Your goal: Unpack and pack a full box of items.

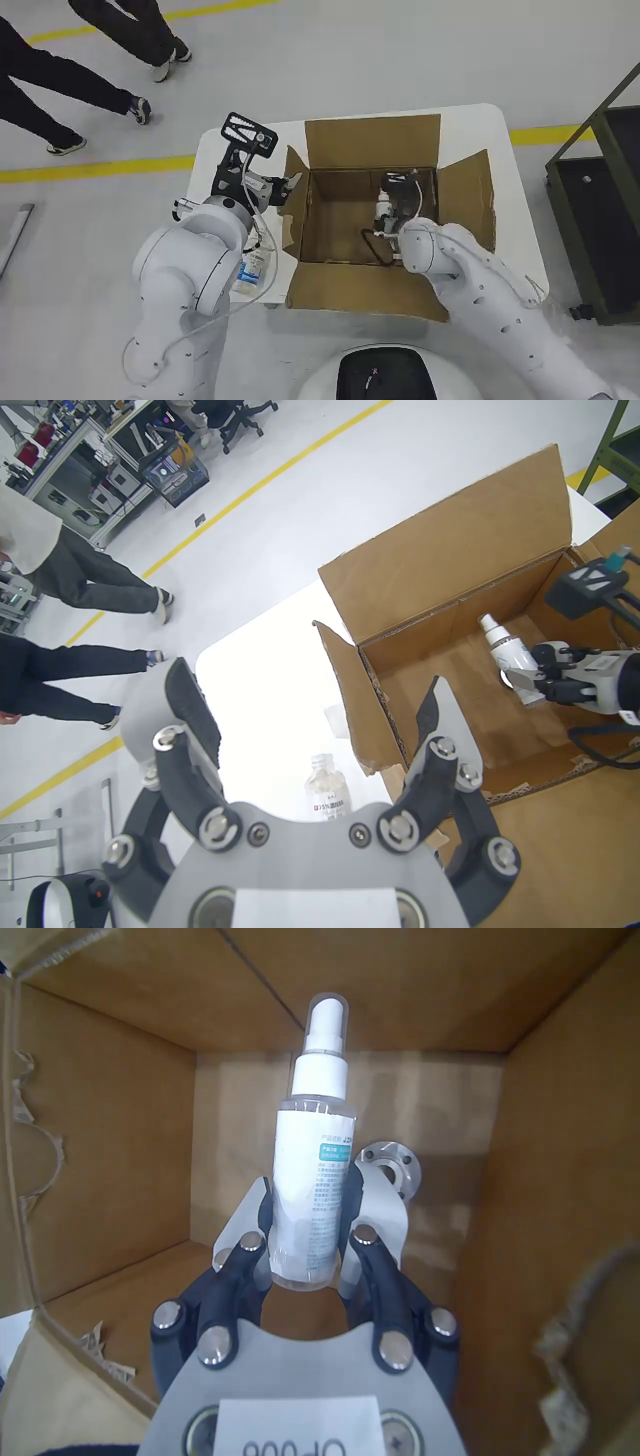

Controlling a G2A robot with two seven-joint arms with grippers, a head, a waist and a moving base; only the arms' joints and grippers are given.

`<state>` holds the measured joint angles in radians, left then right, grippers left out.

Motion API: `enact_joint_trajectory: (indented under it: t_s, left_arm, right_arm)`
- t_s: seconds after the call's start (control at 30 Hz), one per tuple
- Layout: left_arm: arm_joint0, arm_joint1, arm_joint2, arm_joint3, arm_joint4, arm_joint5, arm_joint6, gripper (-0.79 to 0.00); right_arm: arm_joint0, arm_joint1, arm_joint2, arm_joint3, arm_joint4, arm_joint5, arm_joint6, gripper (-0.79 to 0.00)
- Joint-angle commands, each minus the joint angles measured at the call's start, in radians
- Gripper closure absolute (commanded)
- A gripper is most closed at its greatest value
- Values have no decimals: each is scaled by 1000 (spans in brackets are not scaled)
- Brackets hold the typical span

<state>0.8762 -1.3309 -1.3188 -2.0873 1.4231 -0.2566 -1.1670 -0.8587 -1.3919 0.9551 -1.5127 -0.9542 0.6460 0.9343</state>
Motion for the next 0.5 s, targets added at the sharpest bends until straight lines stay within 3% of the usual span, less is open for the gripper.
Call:
enact_joint_trajectory:
  t_s: [0.0,0.3,0.33,0.47]
  left_arm:
    - [0,0,0,0,0,0,0,-785]
    - [0,0,0,0,0,0,0,-785]
    - [0,0,0,0,0,0,0,-785]
    - [0,0,0,0,0,0,0,-785]
  right_arm:
    - [58,-20,-53,88,13,4,-2,0]
    - [212,-107,-213,363,50,68,-18,-12]
    - [222,-115,-220,382,60,68,-19,-132]
    - [258,-141,-241,440,73,85,-28,-348]
